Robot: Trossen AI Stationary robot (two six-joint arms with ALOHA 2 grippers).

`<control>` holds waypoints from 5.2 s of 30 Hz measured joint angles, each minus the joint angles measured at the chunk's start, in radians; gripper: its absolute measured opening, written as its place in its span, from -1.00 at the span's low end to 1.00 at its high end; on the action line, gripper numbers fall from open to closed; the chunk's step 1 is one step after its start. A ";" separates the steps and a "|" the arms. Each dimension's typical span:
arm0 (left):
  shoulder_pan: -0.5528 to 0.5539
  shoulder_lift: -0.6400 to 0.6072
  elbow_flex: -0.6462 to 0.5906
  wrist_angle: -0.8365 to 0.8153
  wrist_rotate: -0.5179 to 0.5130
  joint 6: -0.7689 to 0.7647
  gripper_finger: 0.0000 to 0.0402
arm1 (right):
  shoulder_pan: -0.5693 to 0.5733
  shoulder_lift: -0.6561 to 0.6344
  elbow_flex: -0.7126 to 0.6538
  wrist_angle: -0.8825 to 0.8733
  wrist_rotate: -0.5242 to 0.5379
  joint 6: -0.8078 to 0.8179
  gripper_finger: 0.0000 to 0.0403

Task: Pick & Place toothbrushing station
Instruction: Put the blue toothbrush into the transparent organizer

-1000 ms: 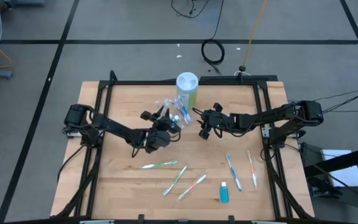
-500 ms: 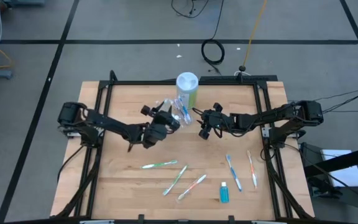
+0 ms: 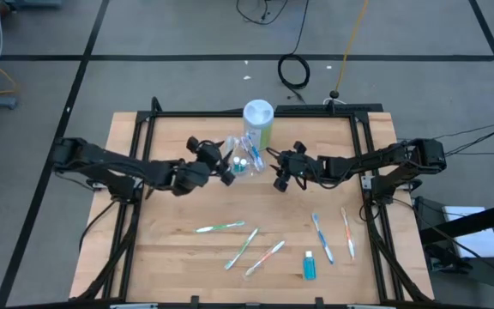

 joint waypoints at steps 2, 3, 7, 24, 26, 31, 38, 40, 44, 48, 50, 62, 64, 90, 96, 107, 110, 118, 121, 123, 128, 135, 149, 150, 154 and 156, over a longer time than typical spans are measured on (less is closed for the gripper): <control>-0.004 -0.040 0.000 -0.109 0.066 -0.066 -0.10 | 0.000 0.000 0.000 0.023 -0.028 0.000 -0.29; -0.004 -0.055 0.000 -0.156 0.102 -0.095 -0.10 | 0.000 0.000 0.000 0.036 -0.061 0.000 -0.29; -0.005 -0.103 0.000 -0.343 0.264 -0.174 -0.10 | 0.000 0.000 0.000 0.087 -0.243 0.000 -0.29; -0.012 -0.085 -0.001 -0.484 0.574 -0.280 -0.10 | 0.089 -0.041 0.000 -0.227 -0.601 0.085 -0.29; -0.010 -0.083 0.001 -0.473 0.569 -0.280 -0.10 | 0.105 -0.076 0.001 -0.343 -0.597 0.112 -0.29; -0.008 -0.074 0.000 -0.464 0.557 -0.307 -0.10 | 0.156 -0.196 0.001 -0.599 -0.598 0.342 -0.29; 0.014 -0.057 0.001 -0.425 0.523 -0.302 -0.10 | 0.234 -0.290 0.001 -0.826 -0.522 0.615 -0.29; 0.023 -0.054 0.000 -0.418 0.522 -0.302 -0.10 | 0.253 -0.290 0.000 -0.843 -0.514 0.672 -0.29; 0.036 -0.041 0.000 -0.408 0.526 -0.302 -0.10 | 0.298 -0.290 0.000 -0.835 -0.457 0.711 -0.26; 0.044 -0.032 0.001 -0.405 0.559 -0.298 -0.10 | 0.327 -0.290 0.000 -0.872 -0.397 0.744 -0.20; 0.045 -0.031 0.000 -0.404 0.565 -0.290 -0.10 | 0.340 -0.290 0.000 -0.908 -0.377 0.781 -0.18; 0.062 -0.032 0.000 -0.399 0.568 -0.284 -0.10 | 0.369 -0.290 -0.140 -0.732 -0.336 0.891 -0.17; 0.071 -0.032 0.000 -0.394 0.569 -0.301 -0.10 | 0.369 -0.289 -0.170 -0.703 -0.336 0.893 -0.17; 0.149 -0.033 0.000 -0.288 0.569 -0.248 -0.10 | 0.494 -0.287 -0.235 -0.581 -0.308 1.056 -0.68; 0.155 -0.033 0.000 -0.256 0.568 -0.242 -0.10 | 0.493 -0.285 -0.237 -0.535 -0.276 1.058 -0.93; 0.155 -0.033 0.000 -0.156 0.573 -0.160 -0.10 | 0.450 -0.285 -0.237 0.091 0.137 0.547 -0.95; 0.155 -0.033 0.000 -0.133 0.573 -0.150 -0.10 | 0.399 -0.286 -0.237 0.318 0.264 0.316 -0.95; 0.155 -0.033 0.000 -0.125 0.573 -0.074 -0.10 | 0.246 -0.231 -0.235 0.784 0.368 -0.108 -0.95; 0.155 -0.033 0.000 -0.125 0.574 -0.055 -0.10 | 0.177 -0.173 -0.235 0.932 0.253 -0.221 -0.95; 0.155 -0.033 0.000 -0.125 0.574 -0.055 -0.10 | 0.130 -0.129 -0.233 1.045 0.158 -0.261 -0.95; 0.155 -0.033 0.000 -0.131 0.574 -0.055 -0.10 | 0.035 -0.014 -0.191 1.226 -0.021 -0.284 -0.95; 0.155 -0.033 0.000 -0.141 0.574 -0.063 -0.10 | -0.038 0.151 -0.072 1.217 -0.102 -0.318 -0.95; 0.155 -0.033 0.000 -0.169 0.574 -0.066 -0.10 | -0.071 0.367 -0.061 1.136 -0.047 -0.211 -0.95; 0.155 -0.033 0.000 -0.173 0.575 -0.068 -0.10 | -0.071 0.373 -0.060 1.131 -0.047 -0.210 -0.95; 0.153 -0.033 0.000 -0.174 0.575 -0.096 -0.10 | -0.071 0.374 -0.059 1.098 -0.044 -0.209 -0.95; 0.153 -0.033 0.000 -0.173 0.576 -0.109 -0.10 | -0.070 0.374 -0.059 1.095 -0.046 -0.209 -0.93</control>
